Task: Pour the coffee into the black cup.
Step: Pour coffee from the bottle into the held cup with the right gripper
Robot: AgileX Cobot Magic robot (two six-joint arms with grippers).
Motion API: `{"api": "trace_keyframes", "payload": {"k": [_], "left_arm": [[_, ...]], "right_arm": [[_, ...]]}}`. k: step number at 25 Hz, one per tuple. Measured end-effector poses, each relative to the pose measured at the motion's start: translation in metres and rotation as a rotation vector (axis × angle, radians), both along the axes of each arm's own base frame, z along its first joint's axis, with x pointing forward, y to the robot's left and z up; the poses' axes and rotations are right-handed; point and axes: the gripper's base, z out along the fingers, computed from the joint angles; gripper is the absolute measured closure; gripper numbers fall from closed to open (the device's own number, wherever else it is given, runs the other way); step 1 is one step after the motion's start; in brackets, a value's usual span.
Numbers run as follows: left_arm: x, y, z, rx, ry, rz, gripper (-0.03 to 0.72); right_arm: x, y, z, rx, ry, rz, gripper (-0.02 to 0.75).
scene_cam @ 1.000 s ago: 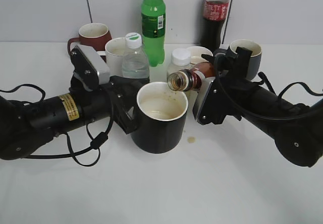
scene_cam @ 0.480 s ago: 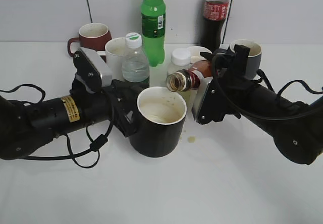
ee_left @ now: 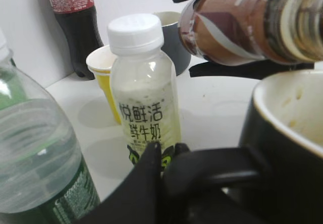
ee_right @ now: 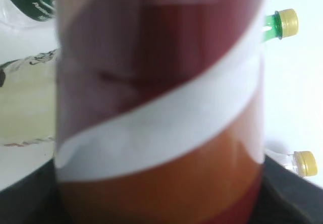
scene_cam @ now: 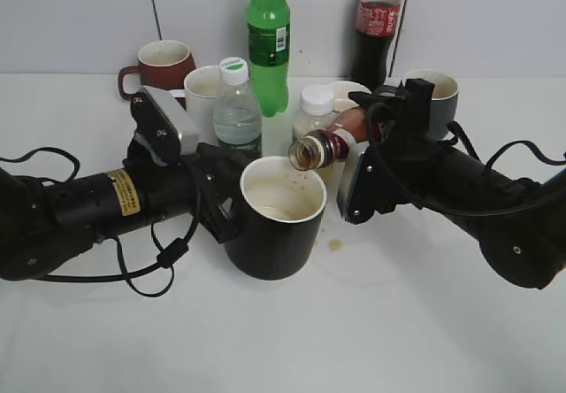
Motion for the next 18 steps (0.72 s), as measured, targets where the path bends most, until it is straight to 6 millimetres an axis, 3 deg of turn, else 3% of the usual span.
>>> {"api": "trace_keyframes", "payload": {"k": [18], "left_arm": [[-0.0025, -0.0009, -0.0033, 0.038, 0.011, -0.029, 0.644]], "right_arm": [[0.0, 0.0, 0.0001, -0.102, -0.062, 0.013, 0.236]]}}
